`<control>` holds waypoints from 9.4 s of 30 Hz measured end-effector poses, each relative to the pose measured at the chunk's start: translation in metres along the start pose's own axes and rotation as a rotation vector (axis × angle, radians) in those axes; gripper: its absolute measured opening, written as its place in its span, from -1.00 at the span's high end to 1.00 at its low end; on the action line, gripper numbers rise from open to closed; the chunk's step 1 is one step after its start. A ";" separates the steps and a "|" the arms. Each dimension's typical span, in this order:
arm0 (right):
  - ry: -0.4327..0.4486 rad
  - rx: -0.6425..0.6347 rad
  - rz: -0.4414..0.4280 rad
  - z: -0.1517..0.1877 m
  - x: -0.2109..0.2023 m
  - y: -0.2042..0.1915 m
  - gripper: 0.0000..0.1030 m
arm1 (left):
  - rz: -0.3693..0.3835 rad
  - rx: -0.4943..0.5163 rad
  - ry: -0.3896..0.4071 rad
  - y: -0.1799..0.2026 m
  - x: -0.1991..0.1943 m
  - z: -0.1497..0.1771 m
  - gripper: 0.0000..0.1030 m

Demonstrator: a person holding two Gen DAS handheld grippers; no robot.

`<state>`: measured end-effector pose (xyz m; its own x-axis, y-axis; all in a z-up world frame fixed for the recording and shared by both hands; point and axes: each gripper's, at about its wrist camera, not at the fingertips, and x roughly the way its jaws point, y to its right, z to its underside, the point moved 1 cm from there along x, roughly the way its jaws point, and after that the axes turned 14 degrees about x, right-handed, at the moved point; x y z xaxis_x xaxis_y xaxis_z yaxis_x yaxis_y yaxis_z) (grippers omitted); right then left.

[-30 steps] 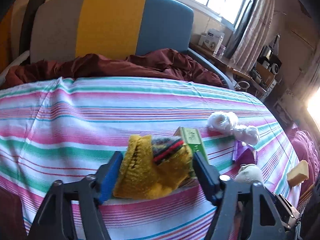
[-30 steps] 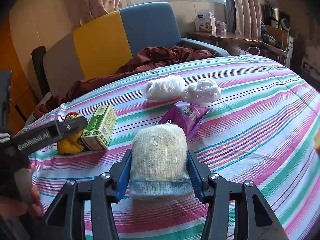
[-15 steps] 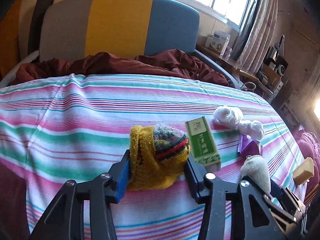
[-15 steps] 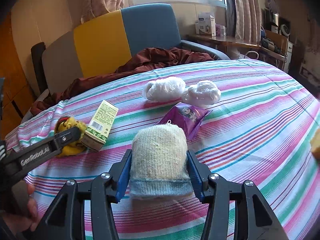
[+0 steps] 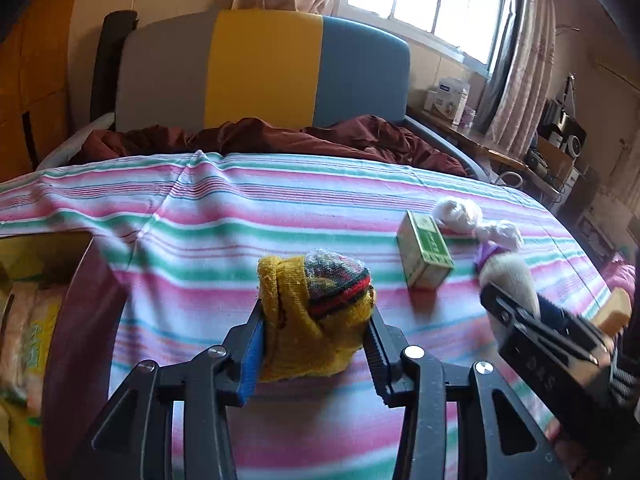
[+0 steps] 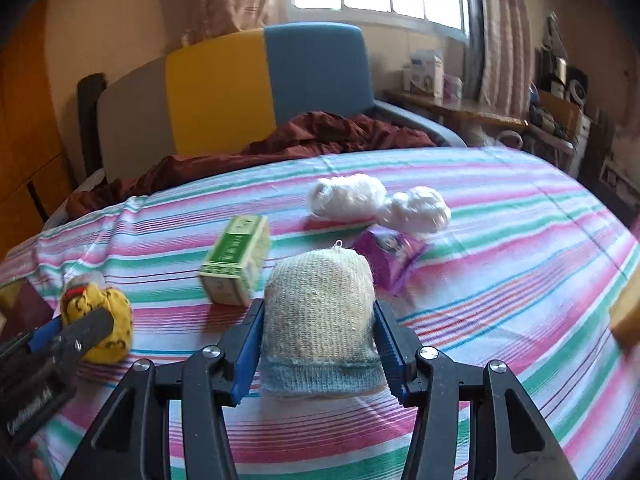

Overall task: Organize objects
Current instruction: 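Carry the yellow glove into the gold tray and open the left gripper, then carry the white sock into the gold tray and open the right gripper, then grasp the purple packet with the right gripper while the left gripper approaches the green box, then grasp the small green box with the left gripper while the right gripper holds the purple packet, then carry the green box into the gold tray and open the left gripper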

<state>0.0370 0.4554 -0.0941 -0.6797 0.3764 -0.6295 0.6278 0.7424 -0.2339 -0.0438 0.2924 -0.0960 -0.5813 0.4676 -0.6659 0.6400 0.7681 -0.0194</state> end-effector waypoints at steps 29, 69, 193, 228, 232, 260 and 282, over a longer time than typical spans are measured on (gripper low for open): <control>0.011 -0.242 0.008 0.030 -0.015 -0.045 -0.03 | 0.123 -0.029 0.102 -0.032 -0.131 0.046 0.14; 0.010 -0.299 0.041 0.037 -0.011 -0.057 -0.03 | -0.159 -0.298 0.044 -0.165 -0.176 0.094 -0.53; -0.150 0.146 0.080 -0.042 0.063 0.043 0.10 | 0.191 0.078 -0.237 0.013 -0.098 0.032 -0.50; -0.103 0.128 0.111 -0.026 0.043 0.057 0.10 | 0.106 0.134 -0.262 0.070 0.096 -0.080 -0.50; -0.100 0.126 0.112 -0.026 0.043 0.057 0.10 | 0.090 0.159 -0.235 0.069 0.103 -0.076 -0.04; -0.006 -0.115 0.052 -0.015 0.020 0.008 0.13 | 0.037 0.114 -0.077 0.035 -0.006 -0.012 0.41; 0.024 -0.252 0.082 0.000 0.011 -0.017 0.13 | -0.002 -0.124 -0.031 -0.078 -0.094 0.007 0.41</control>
<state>0.0194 0.4469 -0.0970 -0.6412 0.4515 -0.6205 0.5685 0.8226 0.0111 -0.0355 0.1856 -0.0377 -0.5657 0.4534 -0.6888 0.5706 0.8183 0.0700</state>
